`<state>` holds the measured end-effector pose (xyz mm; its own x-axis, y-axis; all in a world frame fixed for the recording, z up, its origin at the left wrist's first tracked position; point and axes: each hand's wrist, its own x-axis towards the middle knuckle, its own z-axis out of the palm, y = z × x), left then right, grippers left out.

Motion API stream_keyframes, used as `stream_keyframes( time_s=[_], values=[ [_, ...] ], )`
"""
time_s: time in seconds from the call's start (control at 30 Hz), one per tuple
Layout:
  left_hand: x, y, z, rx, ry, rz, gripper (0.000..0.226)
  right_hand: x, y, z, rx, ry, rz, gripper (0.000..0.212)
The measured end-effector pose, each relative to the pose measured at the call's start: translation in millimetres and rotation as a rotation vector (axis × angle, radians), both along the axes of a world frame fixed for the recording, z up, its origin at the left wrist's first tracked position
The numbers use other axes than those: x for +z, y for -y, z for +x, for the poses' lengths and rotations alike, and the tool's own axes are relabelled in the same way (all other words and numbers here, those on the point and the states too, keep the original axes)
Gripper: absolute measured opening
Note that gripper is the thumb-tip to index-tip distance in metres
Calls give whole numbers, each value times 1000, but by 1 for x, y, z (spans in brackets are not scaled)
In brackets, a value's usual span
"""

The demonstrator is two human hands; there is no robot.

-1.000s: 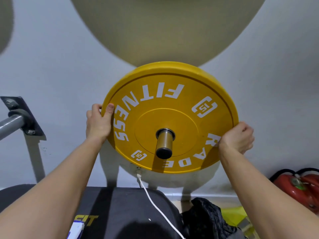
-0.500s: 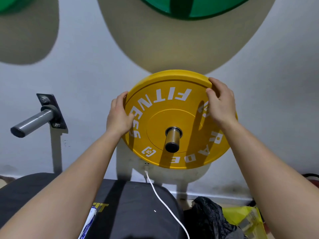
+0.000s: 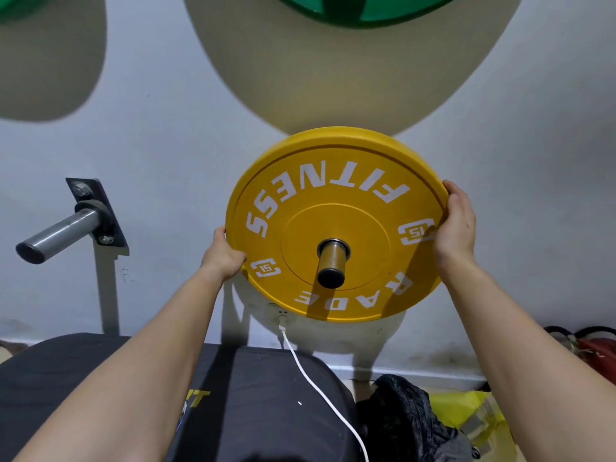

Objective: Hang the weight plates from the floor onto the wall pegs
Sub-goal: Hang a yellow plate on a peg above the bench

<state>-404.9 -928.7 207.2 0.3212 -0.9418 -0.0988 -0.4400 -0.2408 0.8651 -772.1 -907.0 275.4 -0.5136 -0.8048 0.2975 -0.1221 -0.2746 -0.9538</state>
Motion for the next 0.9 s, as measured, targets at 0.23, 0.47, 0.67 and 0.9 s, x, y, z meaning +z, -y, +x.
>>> stream_keyframes(
  time_s=[0.23,0.47,0.67,0.9],
  values=[
    [-10,6,-3,43,-48,-141,52,-38,2,-8,-81,31,85,43],
    [-11,10,-1,68,42,-191,42,-62,-1,-3,-161,-118,187,63],
    [-16,14,9,101,-5,-142,37,-67,4,-1,-219,-263,269,76],
    [-23,17,15,134,-39,-120,38,-66,9,2,-248,-312,290,78]
  ],
)
